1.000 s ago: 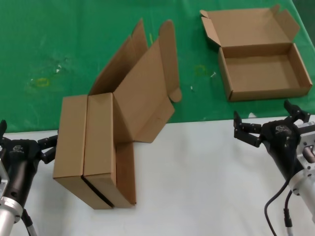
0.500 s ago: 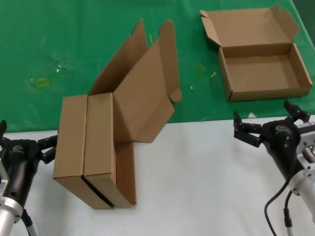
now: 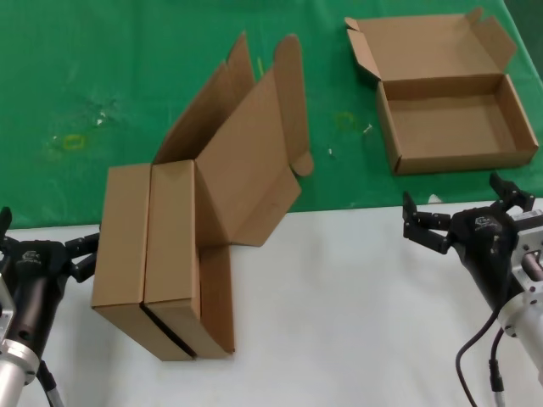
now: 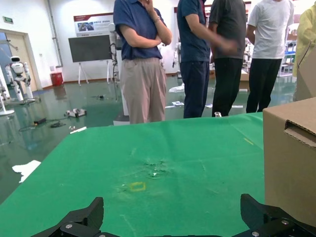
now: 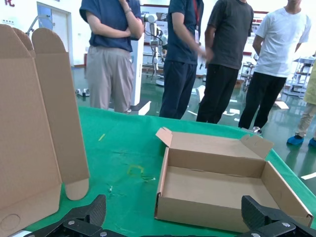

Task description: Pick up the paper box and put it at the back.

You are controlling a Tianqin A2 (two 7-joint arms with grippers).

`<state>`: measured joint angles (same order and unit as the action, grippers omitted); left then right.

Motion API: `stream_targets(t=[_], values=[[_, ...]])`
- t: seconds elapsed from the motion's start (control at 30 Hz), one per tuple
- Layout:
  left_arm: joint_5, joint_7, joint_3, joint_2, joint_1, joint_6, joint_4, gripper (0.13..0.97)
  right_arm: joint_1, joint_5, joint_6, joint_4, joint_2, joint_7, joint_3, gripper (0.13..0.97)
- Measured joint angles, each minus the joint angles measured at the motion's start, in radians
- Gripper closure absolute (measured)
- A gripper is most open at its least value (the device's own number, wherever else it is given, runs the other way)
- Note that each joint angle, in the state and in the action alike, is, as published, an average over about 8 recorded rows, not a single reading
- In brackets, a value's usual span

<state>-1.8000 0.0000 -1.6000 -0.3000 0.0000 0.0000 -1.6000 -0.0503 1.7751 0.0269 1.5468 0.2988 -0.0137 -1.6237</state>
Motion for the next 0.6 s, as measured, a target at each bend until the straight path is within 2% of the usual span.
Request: stream_targets(t=[0.6], values=[[0.0, 0.0, 0.0, 0.0, 0.0, 0.0, 0.0, 0.132, 0.0, 0.0, 0.0, 0.0, 0.0, 0.0, 0.0, 0.129]])
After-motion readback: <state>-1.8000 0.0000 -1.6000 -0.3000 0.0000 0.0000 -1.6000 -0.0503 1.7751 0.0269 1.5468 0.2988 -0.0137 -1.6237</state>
